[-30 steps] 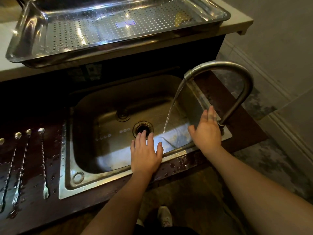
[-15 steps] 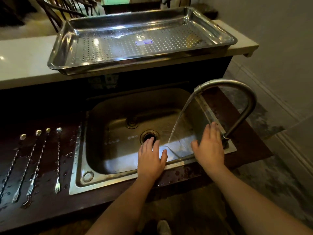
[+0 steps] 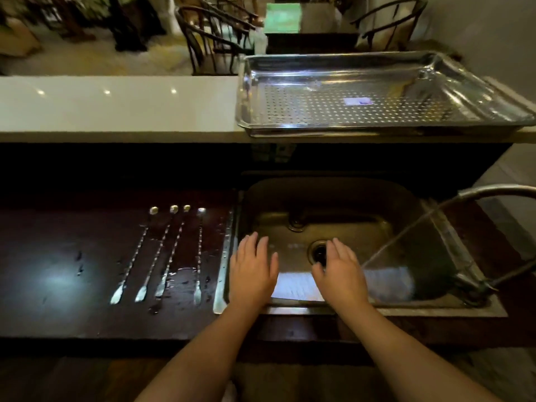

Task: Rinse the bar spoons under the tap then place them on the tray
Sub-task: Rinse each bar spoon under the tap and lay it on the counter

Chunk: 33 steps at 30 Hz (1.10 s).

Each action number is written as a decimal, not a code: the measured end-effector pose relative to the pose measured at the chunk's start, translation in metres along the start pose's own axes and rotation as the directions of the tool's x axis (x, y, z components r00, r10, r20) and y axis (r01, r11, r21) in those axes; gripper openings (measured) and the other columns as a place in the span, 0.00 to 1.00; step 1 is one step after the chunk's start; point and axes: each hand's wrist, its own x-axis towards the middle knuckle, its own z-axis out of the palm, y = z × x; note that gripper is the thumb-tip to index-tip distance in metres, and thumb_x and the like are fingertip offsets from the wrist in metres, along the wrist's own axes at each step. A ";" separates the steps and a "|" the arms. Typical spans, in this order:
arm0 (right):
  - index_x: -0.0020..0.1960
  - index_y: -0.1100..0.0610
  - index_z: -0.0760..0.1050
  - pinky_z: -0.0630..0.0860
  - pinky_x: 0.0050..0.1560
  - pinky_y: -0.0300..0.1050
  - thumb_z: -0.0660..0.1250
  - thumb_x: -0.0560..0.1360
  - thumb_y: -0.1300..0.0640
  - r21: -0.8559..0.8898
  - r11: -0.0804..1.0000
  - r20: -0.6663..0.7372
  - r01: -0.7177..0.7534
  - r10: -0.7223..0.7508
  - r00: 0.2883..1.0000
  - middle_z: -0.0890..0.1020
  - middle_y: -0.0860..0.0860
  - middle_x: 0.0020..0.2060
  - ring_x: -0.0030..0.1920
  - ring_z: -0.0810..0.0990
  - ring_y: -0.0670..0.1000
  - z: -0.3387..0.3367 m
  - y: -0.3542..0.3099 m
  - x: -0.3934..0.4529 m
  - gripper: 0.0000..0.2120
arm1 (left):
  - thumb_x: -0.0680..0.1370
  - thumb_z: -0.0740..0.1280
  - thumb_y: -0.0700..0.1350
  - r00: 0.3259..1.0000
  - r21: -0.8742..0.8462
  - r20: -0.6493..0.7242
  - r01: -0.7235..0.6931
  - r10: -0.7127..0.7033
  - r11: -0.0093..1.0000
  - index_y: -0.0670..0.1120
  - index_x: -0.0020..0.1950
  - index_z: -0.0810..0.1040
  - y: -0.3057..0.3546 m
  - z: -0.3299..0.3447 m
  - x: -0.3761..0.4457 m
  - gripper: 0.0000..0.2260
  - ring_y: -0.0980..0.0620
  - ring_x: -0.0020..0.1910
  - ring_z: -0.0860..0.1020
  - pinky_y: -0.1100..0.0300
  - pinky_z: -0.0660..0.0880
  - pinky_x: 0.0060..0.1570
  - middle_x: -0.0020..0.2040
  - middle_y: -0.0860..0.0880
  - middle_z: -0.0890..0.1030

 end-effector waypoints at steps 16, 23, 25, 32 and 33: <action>0.48 0.58 0.81 0.72 0.37 0.44 0.62 0.78 0.53 0.224 0.974 0.166 -0.041 0.003 0.986 0.82 0.55 0.42 0.40 0.79 0.54 0.057 -0.204 0.039 0.12 | 0.78 0.61 0.52 0.871 0.017 0.336 0.375 -0.359 0.927 0.41 0.56 0.71 -0.141 -0.058 0.031 0.16 0.41 0.52 0.78 0.51 0.75 0.48 0.55 0.41 0.77; 0.33 0.59 0.79 0.71 0.33 0.42 0.65 0.76 0.53 0.262 0.954 0.311 -0.148 0.062 0.948 0.81 0.56 0.32 0.33 0.77 0.53 0.080 -0.243 0.059 0.15 | 0.77 0.62 0.57 0.762 0.081 0.503 0.428 -0.408 0.900 0.40 0.57 0.73 -0.155 -0.049 0.036 0.21 0.40 0.56 0.78 0.51 0.75 0.51 0.56 0.40 0.79; 0.27 0.57 0.72 0.70 0.33 0.43 0.66 0.75 0.54 0.264 0.949 0.334 -0.171 0.076 0.940 0.75 0.54 0.26 0.30 0.73 0.52 0.087 -0.251 0.065 0.19 | 0.77 0.62 0.57 0.768 0.094 0.504 0.407 -0.396 0.908 0.40 0.57 0.72 -0.155 -0.048 0.036 0.21 0.40 0.56 0.78 0.51 0.74 0.50 0.57 0.40 0.78; 0.33 0.58 0.72 0.71 0.37 0.43 0.68 0.75 0.53 0.218 0.952 0.390 -0.215 0.117 0.913 0.80 0.57 0.35 0.39 0.80 0.57 0.100 -0.268 0.074 0.14 | 0.80 0.58 0.52 0.795 0.096 0.512 0.325 -0.327 0.941 0.40 0.57 0.72 -0.160 -0.048 0.039 0.16 0.40 0.55 0.78 0.50 0.74 0.49 0.57 0.40 0.78; 0.33 0.57 0.72 0.70 0.37 0.43 0.68 0.75 0.54 0.200 0.955 0.384 -0.217 0.128 0.915 0.81 0.58 0.37 0.41 0.81 0.58 0.100 -0.270 0.076 0.13 | 0.80 0.58 0.51 0.792 0.102 0.518 0.318 -0.323 0.942 0.40 0.57 0.72 -0.161 -0.048 0.040 0.15 0.40 0.55 0.78 0.50 0.74 0.50 0.57 0.40 0.78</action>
